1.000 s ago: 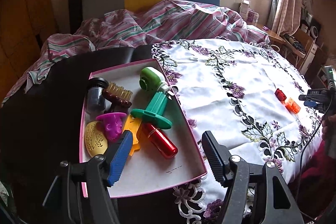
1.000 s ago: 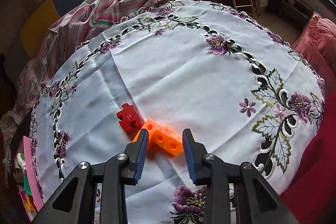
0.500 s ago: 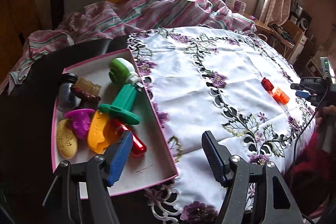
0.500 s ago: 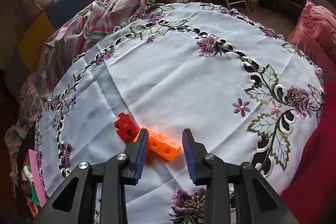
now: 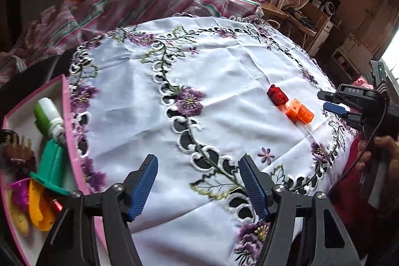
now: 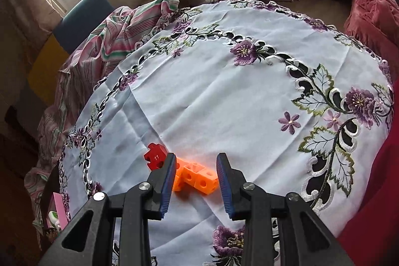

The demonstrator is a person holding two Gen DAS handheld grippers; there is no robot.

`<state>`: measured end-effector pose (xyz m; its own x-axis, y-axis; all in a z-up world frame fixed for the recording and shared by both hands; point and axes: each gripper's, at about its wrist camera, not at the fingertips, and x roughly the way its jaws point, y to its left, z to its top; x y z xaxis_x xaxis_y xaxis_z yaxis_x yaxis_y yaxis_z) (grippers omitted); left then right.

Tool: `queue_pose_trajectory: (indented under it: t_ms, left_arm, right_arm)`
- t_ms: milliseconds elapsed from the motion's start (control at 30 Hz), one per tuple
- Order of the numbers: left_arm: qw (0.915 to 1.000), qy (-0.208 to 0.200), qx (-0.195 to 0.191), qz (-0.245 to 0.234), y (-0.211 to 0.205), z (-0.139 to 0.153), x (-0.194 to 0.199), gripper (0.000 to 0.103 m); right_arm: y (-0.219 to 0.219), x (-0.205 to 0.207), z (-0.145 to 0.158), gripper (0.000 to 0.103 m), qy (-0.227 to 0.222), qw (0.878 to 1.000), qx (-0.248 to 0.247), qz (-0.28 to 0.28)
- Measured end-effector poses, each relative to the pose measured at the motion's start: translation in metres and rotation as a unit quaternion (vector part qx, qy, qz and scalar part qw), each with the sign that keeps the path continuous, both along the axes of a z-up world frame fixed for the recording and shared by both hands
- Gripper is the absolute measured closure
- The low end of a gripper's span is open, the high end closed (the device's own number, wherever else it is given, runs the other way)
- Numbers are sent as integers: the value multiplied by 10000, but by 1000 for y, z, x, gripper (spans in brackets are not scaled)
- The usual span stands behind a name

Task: Organize rigid objects
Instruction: 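Move both grippers back to the red puzzle piece and orange cubes, then grasp the red puzzle piece with the left gripper while the right gripper approaches the orange cubes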

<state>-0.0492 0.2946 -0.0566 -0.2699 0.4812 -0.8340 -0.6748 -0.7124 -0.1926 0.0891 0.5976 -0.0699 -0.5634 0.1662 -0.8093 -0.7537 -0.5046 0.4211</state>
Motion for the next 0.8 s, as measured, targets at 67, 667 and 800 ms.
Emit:
queue_pose_trajectory:
  t_ms: [67,667,800]
  left_arm:
    - [9997,-175,-37,-151,21,-7,-3,36]
    - [9852,-1596,12,-630,211,-37,-42,49]
    - [9838,-1694,-234,-529,233,-54,-47,49]
  right_arm:
    - [-1,-2,-2,70,-41,10000,-46,57]
    - [13,15,1,69,504,9976,-353,-313]
    - [12,15,1,69,552,9973,-397,-269]
